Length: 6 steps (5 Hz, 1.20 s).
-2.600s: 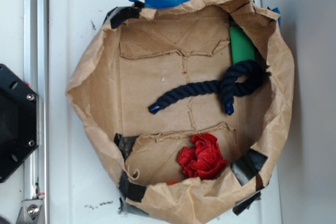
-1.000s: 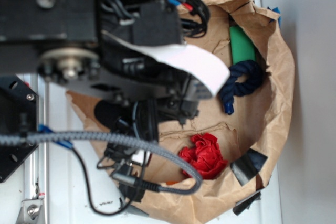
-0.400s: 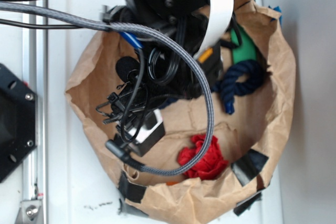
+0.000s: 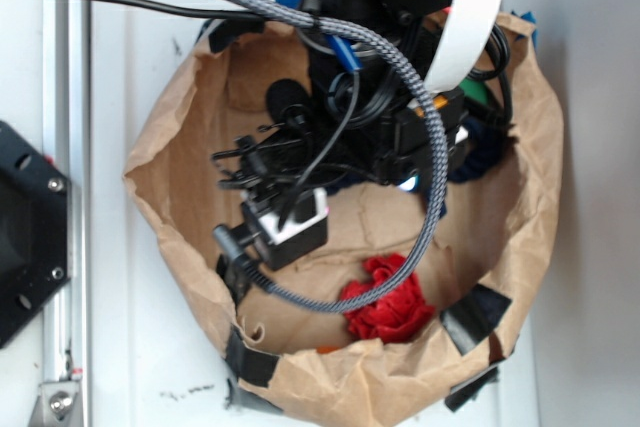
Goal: Grab the red paper.
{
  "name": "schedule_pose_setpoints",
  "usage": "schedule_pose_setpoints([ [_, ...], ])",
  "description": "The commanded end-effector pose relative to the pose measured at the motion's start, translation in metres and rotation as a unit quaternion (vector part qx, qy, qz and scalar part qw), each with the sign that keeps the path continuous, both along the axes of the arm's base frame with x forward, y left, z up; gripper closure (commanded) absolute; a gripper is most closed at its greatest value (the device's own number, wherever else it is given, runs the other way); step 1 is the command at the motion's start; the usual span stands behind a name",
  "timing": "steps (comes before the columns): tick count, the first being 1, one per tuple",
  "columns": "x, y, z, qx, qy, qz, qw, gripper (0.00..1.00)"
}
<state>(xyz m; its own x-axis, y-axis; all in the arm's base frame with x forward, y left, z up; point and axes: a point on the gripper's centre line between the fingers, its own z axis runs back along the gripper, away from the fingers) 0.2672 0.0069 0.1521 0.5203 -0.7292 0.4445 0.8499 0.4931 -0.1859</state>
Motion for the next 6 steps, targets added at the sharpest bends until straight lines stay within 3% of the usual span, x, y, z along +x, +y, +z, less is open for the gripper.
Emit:
schedule_pose_setpoints([
  [1,0.018,0.013,-0.033,0.032,-0.003,-0.031,0.999,0.00],
  [2,0.016,0.005,-0.055,0.046,-0.020,-0.060,0.997,0.00],
  [4,0.011,-0.040,-0.069,0.056,-0.046,-0.106,0.992,0.00],
  [6,0.029,-0.057,-0.093,0.064,-0.069,-0.074,0.993,0.00],
])
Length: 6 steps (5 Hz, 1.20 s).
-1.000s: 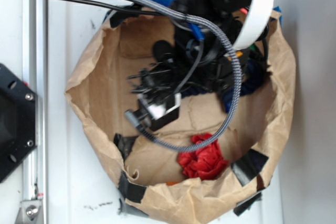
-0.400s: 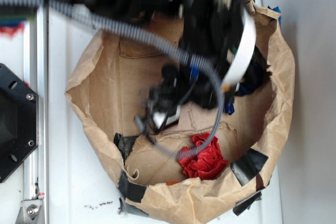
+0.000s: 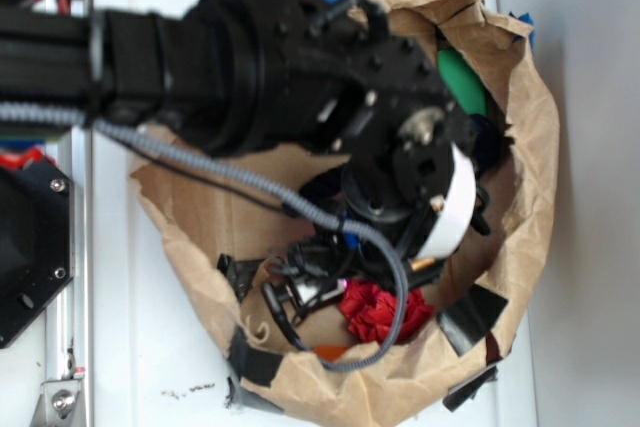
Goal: Grab the red paper.
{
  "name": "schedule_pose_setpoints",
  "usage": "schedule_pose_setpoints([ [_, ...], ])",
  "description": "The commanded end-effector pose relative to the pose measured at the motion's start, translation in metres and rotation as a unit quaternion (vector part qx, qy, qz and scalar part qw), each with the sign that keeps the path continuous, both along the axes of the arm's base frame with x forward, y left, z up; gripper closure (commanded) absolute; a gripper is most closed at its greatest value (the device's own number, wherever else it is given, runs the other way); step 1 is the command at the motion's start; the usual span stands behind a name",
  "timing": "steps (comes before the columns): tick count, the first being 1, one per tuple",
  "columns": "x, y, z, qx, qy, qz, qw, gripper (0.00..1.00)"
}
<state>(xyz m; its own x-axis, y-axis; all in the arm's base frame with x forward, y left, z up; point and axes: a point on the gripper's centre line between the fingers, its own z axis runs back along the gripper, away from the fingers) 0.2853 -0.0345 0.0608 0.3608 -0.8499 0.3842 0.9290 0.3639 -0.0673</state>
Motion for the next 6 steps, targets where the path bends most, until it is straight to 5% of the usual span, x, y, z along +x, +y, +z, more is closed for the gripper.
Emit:
schedule_pose_setpoints([
  [1,0.014,-0.034,-0.020,-0.022,-0.027,-0.011,0.999,0.00],
  [2,0.007,-0.047,-0.028,-0.037,-0.031,-0.019,0.999,1.00],
  [4,-0.021,-0.036,0.006,-0.046,-0.040,0.012,0.998,1.00],
  [5,-0.031,0.008,0.055,-0.010,-0.053,0.090,0.994,1.00],
  [6,-0.033,0.052,0.100,0.028,-0.026,0.211,0.977,1.00],
])
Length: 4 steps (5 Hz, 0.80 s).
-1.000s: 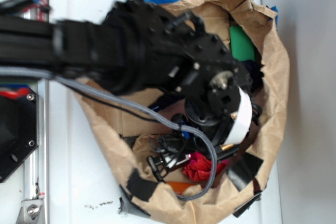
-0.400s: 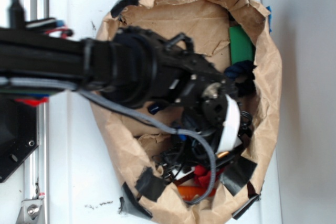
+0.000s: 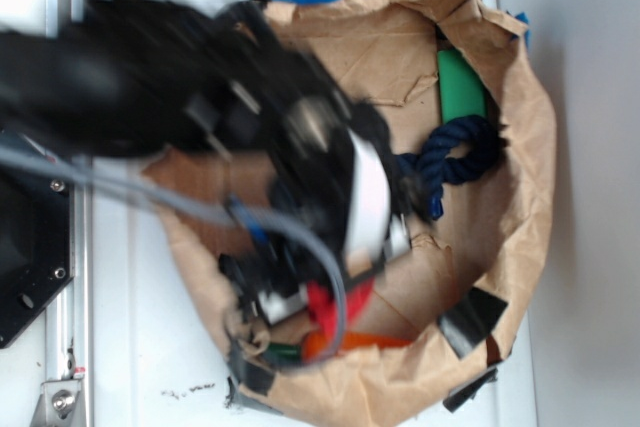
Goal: Grab the red paper.
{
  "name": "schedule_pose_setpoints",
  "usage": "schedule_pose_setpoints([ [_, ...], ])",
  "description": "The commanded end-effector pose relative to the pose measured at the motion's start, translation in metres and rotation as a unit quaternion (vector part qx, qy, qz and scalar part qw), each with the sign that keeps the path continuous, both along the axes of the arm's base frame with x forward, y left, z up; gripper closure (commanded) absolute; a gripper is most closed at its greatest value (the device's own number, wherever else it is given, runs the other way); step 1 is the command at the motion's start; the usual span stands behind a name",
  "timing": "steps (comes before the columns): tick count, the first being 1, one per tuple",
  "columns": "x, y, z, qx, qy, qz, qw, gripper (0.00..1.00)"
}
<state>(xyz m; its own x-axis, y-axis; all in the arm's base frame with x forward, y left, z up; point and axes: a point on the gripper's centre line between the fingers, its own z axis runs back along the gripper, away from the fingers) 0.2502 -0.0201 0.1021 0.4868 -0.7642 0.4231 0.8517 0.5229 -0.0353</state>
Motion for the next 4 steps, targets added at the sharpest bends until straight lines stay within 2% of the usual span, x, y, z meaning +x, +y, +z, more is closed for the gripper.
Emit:
schedule_pose_setpoints([
  [1,0.005,0.078,0.078,0.056,0.053,0.243,0.967,1.00],
  [2,0.007,0.085,0.081,0.039,0.089,0.360,0.928,1.00],
  [3,0.016,0.077,0.079,0.049,0.114,0.447,0.886,1.00],
  [4,0.028,0.056,0.080,0.042,0.143,0.483,0.863,1.00],
])
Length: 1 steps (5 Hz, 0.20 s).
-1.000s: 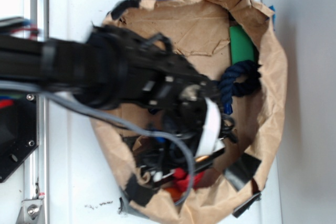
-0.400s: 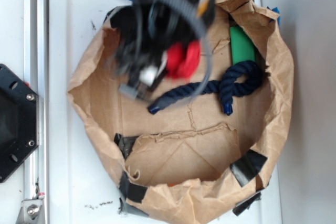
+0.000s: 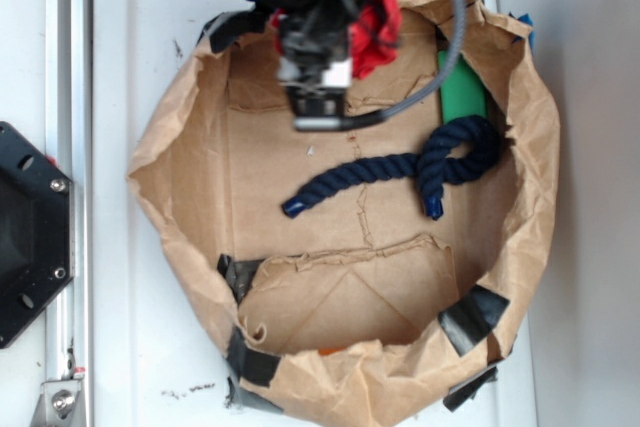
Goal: Grab the red paper.
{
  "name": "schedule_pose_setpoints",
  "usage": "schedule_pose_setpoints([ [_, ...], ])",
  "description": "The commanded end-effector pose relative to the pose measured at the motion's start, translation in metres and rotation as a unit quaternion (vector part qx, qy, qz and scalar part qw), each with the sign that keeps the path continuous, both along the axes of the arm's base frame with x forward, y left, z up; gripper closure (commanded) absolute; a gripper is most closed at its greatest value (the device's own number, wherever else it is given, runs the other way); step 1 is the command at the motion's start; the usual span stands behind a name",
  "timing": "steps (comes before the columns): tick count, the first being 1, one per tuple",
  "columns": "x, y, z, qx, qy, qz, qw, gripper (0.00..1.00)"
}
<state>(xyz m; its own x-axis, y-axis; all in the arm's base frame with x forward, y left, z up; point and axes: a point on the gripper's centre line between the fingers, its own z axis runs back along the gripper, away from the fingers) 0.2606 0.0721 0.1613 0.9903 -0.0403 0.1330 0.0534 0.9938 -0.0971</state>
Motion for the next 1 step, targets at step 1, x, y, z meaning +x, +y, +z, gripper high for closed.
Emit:
schedule_pose_setpoints([
  [1,0.0186,-0.0428,0.0142,-0.015,-0.004,0.048,0.999,1.00],
])
